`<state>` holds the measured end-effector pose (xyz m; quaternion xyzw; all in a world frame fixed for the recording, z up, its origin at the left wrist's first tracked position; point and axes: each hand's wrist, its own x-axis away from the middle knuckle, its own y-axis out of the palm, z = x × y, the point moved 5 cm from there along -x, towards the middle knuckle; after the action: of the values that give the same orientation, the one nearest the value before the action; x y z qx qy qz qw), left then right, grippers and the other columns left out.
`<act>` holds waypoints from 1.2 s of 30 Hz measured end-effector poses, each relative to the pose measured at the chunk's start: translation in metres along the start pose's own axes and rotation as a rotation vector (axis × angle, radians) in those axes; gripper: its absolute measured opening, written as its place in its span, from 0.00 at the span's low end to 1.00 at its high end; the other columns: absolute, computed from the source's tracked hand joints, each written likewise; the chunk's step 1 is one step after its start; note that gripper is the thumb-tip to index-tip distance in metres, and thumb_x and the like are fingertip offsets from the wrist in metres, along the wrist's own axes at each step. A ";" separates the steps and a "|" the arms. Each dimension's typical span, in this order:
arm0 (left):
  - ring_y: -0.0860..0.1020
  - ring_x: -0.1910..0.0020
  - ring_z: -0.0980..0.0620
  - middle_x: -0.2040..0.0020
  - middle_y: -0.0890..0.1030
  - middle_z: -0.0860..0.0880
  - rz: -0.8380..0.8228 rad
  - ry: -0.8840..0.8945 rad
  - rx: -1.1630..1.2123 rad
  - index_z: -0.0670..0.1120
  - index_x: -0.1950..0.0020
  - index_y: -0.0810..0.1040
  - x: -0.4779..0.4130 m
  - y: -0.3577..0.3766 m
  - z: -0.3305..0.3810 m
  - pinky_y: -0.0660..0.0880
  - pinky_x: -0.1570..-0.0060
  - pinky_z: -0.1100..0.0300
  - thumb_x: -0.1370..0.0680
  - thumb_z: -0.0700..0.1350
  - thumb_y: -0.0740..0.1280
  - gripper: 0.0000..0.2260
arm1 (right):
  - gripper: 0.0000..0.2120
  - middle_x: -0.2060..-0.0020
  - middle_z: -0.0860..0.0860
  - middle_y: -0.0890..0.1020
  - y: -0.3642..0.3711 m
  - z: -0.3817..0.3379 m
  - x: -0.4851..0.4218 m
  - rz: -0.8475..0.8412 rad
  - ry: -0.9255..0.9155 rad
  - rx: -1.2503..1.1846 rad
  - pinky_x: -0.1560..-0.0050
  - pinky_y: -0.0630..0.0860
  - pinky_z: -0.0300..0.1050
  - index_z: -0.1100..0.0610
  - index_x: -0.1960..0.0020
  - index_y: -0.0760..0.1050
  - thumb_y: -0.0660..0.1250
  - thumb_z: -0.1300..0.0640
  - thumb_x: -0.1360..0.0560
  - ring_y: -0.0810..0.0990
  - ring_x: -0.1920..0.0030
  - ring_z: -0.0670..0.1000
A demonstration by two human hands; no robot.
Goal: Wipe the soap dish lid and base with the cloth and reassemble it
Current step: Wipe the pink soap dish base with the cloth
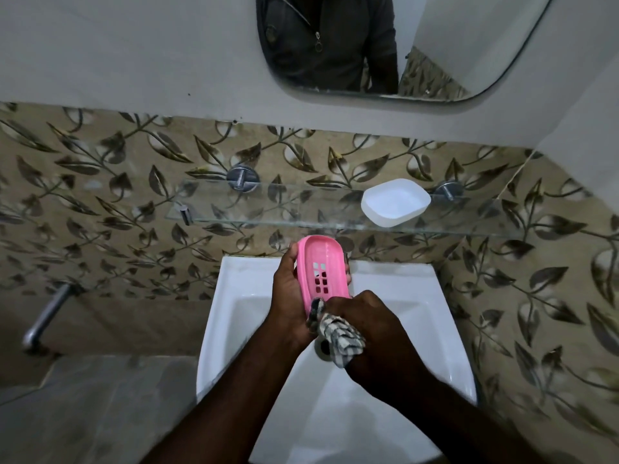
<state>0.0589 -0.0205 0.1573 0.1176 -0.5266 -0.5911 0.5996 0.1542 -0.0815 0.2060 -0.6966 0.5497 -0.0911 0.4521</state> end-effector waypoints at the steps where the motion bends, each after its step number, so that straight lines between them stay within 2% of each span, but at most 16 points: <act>1: 0.78 0.56 0.41 0.54 0.81 0.38 0.001 -0.005 0.016 0.38 0.42 0.78 0.001 0.000 -0.001 0.74 0.50 0.49 0.25 0.62 0.62 0.28 | 0.11 0.61 0.41 0.78 0.003 -0.001 -0.003 0.024 0.095 -0.085 0.57 0.69 0.29 0.51 0.55 0.79 0.70 0.63 0.35 0.73 0.60 0.37; 4: 0.79 0.57 0.44 0.57 0.80 0.40 -0.052 -0.033 0.022 0.38 0.44 0.77 0.006 0.004 -0.004 0.77 0.52 0.52 0.24 0.64 0.59 0.29 | 0.08 0.62 0.48 0.84 0.009 0.002 -0.018 0.166 0.410 -0.421 0.57 0.81 0.49 0.52 0.53 0.81 0.69 0.57 0.32 0.83 0.59 0.47; 5: 0.79 0.56 0.44 0.56 0.80 0.40 -0.071 -0.041 0.019 0.38 0.44 0.77 0.007 0.005 -0.003 0.77 0.51 0.52 0.24 0.64 0.58 0.30 | 0.08 0.62 0.49 0.85 0.008 0.000 -0.022 0.185 0.416 -0.432 0.57 0.81 0.51 0.53 0.54 0.81 0.68 0.57 0.33 0.84 0.60 0.49; 7: 0.78 0.51 0.41 0.49 0.79 0.38 -0.065 -0.036 0.011 0.38 0.39 0.76 0.007 0.002 0.005 0.74 0.45 0.49 0.25 0.63 0.60 0.31 | 0.08 0.62 0.48 0.83 0.005 -0.010 -0.024 0.129 0.247 -0.271 0.57 0.79 0.47 0.54 0.54 0.79 0.68 0.59 0.34 0.81 0.60 0.50; 9: 0.77 0.50 0.40 0.45 0.78 0.36 -0.079 -0.056 -0.014 0.37 0.36 0.75 0.004 -0.002 0.013 0.73 0.45 0.48 0.27 0.62 0.63 0.32 | 0.10 0.61 0.45 0.79 0.006 -0.016 -0.016 0.020 -0.034 0.019 0.57 0.73 0.36 0.54 0.55 0.78 0.69 0.63 0.36 0.75 0.59 0.47; 11: 0.78 0.52 0.40 0.48 0.80 0.35 -0.103 -0.122 -0.062 0.35 0.41 0.79 0.003 -0.008 0.012 0.73 0.44 0.48 0.27 0.62 0.63 0.31 | 0.09 0.61 0.45 0.78 0.004 -0.006 -0.006 -0.087 -0.142 0.109 0.59 0.69 0.36 0.56 0.55 0.77 0.71 0.62 0.34 0.73 0.59 0.47; 12: 0.78 0.52 0.40 0.50 0.81 0.35 -0.108 -0.166 -0.073 0.35 0.45 0.82 0.003 -0.010 0.010 0.72 0.43 0.48 0.26 0.62 0.62 0.31 | 0.07 0.61 0.45 0.78 -0.001 0.002 -0.005 -0.096 -0.094 0.046 0.61 0.70 0.37 0.56 0.55 0.77 0.71 0.61 0.33 0.74 0.60 0.46; 13: 0.78 0.51 0.40 0.49 0.81 0.36 -0.129 -0.207 -0.080 0.36 0.46 0.83 0.003 -0.012 0.007 0.71 0.42 0.47 0.27 0.63 0.62 0.30 | 0.06 0.63 0.46 0.78 -0.008 0.007 -0.005 -0.064 0.053 -0.135 0.65 0.71 0.38 0.58 0.56 0.77 0.71 0.60 0.32 0.76 0.64 0.45; 16: 0.76 0.46 0.40 0.42 0.78 0.39 -0.184 -0.245 -0.082 0.42 0.37 0.79 0.007 -0.014 0.005 0.69 0.40 0.46 0.29 0.64 0.63 0.31 | 0.06 0.70 0.52 0.81 -0.023 0.022 -0.003 0.238 0.483 -0.804 0.76 0.69 0.39 0.59 0.58 0.78 0.74 0.64 0.32 0.77 0.73 0.50; 18: 0.76 0.47 0.41 0.41 0.77 0.40 -0.188 -0.229 -0.061 0.44 0.34 0.76 0.008 -0.015 0.004 0.70 0.42 0.47 0.28 0.64 0.63 0.31 | 0.04 0.65 0.55 0.84 -0.031 0.018 -0.002 0.382 0.525 -0.884 0.74 0.75 0.40 0.59 0.54 0.80 0.72 0.64 0.28 0.83 0.68 0.52; 20: 0.77 0.48 0.41 0.42 0.79 0.40 -0.206 -0.241 -0.060 0.44 0.33 0.76 0.008 -0.015 0.000 0.71 0.43 0.48 0.28 0.67 0.61 0.33 | 0.08 0.61 0.57 0.86 -0.030 0.007 -0.005 0.352 0.535 -0.884 0.72 0.77 0.41 0.61 0.50 0.80 0.71 0.63 0.29 0.85 0.64 0.54; 23: 0.81 0.49 0.39 0.43 0.82 0.38 -0.256 -0.246 -0.077 0.43 0.41 0.82 0.009 -0.011 -0.005 0.73 0.44 0.46 0.31 0.71 0.58 0.36 | 0.12 0.60 0.59 0.86 -0.025 0.003 -0.008 0.328 0.597 -0.803 0.69 0.81 0.45 0.64 0.49 0.80 0.75 0.66 0.32 0.86 0.61 0.56; 27: 0.82 0.47 0.42 0.41 0.82 0.41 -0.307 -0.141 -0.122 0.45 0.43 0.83 0.013 -0.001 -0.009 0.79 0.49 0.47 0.28 0.67 0.57 0.31 | 0.14 0.56 0.55 0.86 -0.032 0.006 -0.026 0.426 0.635 -0.718 0.53 0.82 0.59 0.58 0.49 0.80 0.77 0.60 0.34 0.86 0.55 0.56; 31: 0.82 0.46 0.47 0.43 0.83 0.43 -0.307 -0.075 -0.130 0.44 0.45 0.84 0.012 0.008 -0.014 0.80 0.52 0.54 0.20 0.60 0.52 0.27 | 0.14 0.59 0.48 0.85 -0.026 -0.007 -0.040 0.475 0.610 -0.508 0.52 0.83 0.49 0.53 0.51 0.79 0.74 0.66 0.33 0.85 0.57 0.46; 33: 0.83 0.49 0.50 0.47 0.85 0.44 -0.336 -0.043 -0.122 0.44 0.49 0.85 0.011 0.009 -0.013 0.80 0.55 0.59 0.19 0.58 0.52 0.26 | 0.11 0.62 0.47 0.84 -0.018 -0.021 -0.040 0.453 0.552 -0.433 0.54 0.82 0.46 0.53 0.54 0.78 0.73 0.65 0.33 0.83 0.59 0.43; 36: 0.81 0.43 0.48 0.41 0.82 0.43 -0.329 -0.008 -0.135 0.43 0.39 0.80 0.012 0.004 -0.008 0.80 0.52 0.59 0.19 0.58 0.52 0.25 | 0.09 0.60 0.46 0.85 -0.016 -0.023 -0.036 0.375 0.545 -0.463 0.52 0.82 0.46 0.52 0.55 0.78 0.73 0.61 0.33 0.84 0.58 0.44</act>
<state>0.0641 -0.0333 0.1634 0.1591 -0.4619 -0.7157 0.4991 0.1368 -0.0636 0.2444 -0.6181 0.7729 -0.0620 0.1296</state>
